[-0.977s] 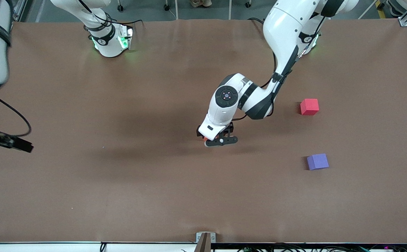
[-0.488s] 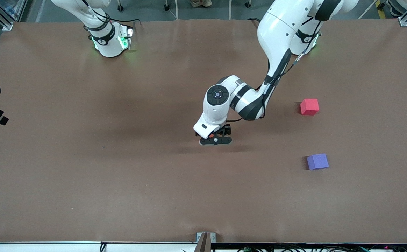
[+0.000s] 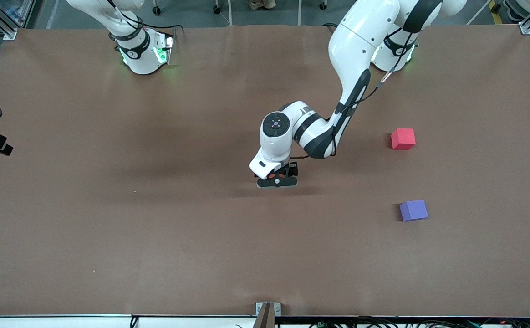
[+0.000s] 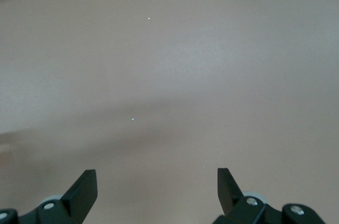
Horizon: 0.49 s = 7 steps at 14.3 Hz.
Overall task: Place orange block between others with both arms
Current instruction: 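Grasp the orange cube with the left gripper while the right gripper withdraws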
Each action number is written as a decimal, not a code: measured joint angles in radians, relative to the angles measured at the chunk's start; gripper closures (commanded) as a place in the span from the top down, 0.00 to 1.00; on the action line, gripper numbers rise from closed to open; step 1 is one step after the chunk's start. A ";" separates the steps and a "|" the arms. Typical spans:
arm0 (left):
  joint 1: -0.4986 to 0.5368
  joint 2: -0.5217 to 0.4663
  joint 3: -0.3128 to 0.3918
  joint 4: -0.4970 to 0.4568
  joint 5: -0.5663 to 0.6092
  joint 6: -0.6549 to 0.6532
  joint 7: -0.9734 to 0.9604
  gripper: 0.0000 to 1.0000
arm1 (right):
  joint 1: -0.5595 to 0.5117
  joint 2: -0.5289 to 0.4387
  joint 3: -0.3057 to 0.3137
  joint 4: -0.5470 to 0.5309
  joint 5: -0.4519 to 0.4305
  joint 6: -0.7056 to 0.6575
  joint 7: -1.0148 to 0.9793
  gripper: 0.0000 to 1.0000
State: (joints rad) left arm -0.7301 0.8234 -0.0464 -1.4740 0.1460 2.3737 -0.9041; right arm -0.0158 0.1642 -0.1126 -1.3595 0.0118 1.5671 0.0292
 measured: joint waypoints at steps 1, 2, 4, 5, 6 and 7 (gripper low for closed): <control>-0.002 0.002 0.000 0.001 0.000 0.002 -0.018 0.43 | 0.003 0.000 0.001 -0.003 0.000 0.000 -0.003 1.00; -0.005 0.003 0.000 0.002 0.001 0.003 -0.035 0.37 | 0.008 -0.001 0.001 -0.010 0.000 0.003 -0.004 1.00; -0.006 0.003 0.000 0.004 0.001 0.003 -0.047 0.25 | 0.014 -0.010 0.001 -0.047 0.000 0.037 -0.009 1.00; -0.006 0.003 0.000 0.005 0.001 0.003 -0.050 0.23 | 0.014 -0.020 0.001 -0.072 0.000 0.059 -0.016 1.00; -0.006 0.003 0.000 0.008 0.001 0.003 -0.052 0.22 | 0.014 -0.033 0.001 -0.095 0.000 0.072 -0.022 1.00; -0.005 0.003 0.001 0.012 0.001 0.004 -0.054 0.22 | 0.014 -0.044 0.002 -0.110 0.000 0.076 -0.024 1.00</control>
State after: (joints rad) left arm -0.7353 0.8260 -0.0455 -1.4619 0.1472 2.3774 -0.9581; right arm -0.0014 0.1198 -0.1107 -1.4694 0.0120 1.6427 0.0049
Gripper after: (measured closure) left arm 0.405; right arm 0.000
